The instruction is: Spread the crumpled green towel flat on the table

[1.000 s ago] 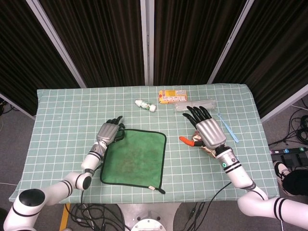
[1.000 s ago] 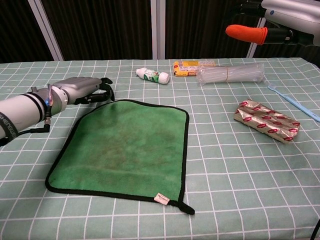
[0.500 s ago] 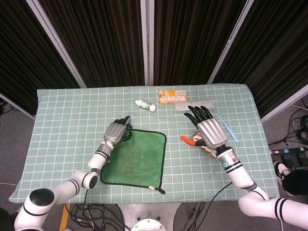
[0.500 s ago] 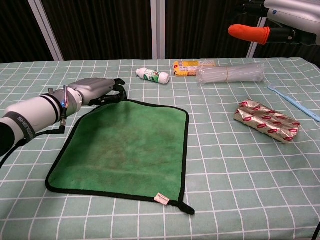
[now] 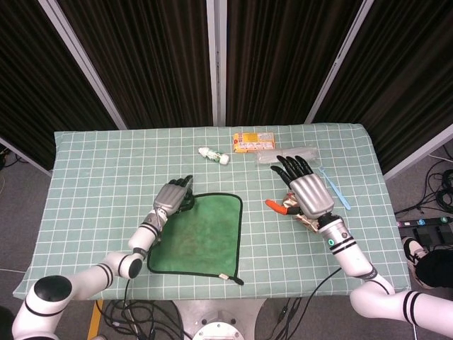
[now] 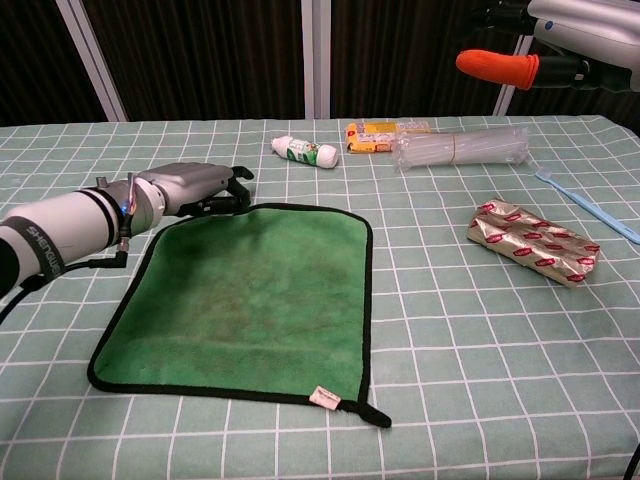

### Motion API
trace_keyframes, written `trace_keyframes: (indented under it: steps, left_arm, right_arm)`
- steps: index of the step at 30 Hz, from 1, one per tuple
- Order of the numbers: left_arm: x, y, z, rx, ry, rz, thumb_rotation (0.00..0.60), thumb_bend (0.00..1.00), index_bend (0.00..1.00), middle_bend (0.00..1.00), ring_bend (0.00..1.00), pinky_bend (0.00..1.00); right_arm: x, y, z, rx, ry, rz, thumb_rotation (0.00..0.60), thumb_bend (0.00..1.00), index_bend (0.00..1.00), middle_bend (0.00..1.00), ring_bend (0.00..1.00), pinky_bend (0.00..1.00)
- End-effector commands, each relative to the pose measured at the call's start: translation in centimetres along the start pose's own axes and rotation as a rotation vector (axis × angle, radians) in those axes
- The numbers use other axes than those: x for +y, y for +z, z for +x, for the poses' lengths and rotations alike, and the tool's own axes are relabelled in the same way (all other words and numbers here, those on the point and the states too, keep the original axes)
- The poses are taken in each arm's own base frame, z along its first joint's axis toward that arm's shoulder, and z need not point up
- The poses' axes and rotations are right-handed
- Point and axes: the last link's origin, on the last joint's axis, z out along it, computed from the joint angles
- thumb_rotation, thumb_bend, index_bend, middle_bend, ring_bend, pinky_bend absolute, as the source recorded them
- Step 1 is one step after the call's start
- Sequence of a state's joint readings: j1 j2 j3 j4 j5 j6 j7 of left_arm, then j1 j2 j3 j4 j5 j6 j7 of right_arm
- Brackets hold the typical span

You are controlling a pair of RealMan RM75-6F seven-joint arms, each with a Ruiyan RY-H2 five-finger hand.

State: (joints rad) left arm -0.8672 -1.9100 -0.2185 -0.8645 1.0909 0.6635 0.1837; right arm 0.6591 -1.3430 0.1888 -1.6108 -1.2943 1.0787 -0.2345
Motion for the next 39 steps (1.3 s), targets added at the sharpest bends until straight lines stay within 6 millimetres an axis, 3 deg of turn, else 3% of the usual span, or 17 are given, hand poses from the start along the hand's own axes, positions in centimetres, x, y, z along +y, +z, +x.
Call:
trace_keyframes:
  steps: [1,19,31,33,36,39]
  left_arm:
    - [-0.1,-1.0,0.3,0.0,0.01,-0.008,0.0,0.61,0.55,0.09,0.13,0.18]
    - [3.0,-6.1,-0.3,-0.012,0.094,-0.14,0.0,0.6,0.57,0.11,0.13,0.18]
    - [0.6,-5.5,0.0,0.079,0.231,-0.047,0.0,0.59,0.56,0.11,0.13,0.18]
    - [0.0,-5.1,0.2,0.11,0.238,-0.017,0.0,0.57,0.53,0.11,0.13,0.18]
    - [-0.9,-4.7,0.8,0.177,0.204,0.029,0.003,0.5,0.35,0.11,0.13,0.18]
    - [-2.0,-4.2,1.8,0.234,0.164,0.071,0.044,0.48,0.27,0.11,0.13,0.18]
  right_arm:
    - [-0.1,0.0,0.0,0.001,0.001,0.003,0.0,0.19,0.13,0.0,0.0,0.0]
    - [0.1,-0.6,0.4,0.013,0.003,-0.003,0.0,0.19,0.13,0.0,0.0,0.0]
    - [0.0,-1.0,0.6,0.016,0.002,-0.002,0.001,0.19,0.13,0.0,0.0,0.0]
    - [-0.1,-1.0,0.6,0.017,0.002,0.0,0.0,0.19,0.13,0.0,0.0,0.0]
    - [-0.2,-1.0,0.7,0.021,0.001,0.002,0.0,0.19,0.13,0.0,0.0,0.0]
    - [-0.2,-1.1,0.9,0.027,0.001,0.001,0.001,0.19,0.13,0.0,0.0,0.0]
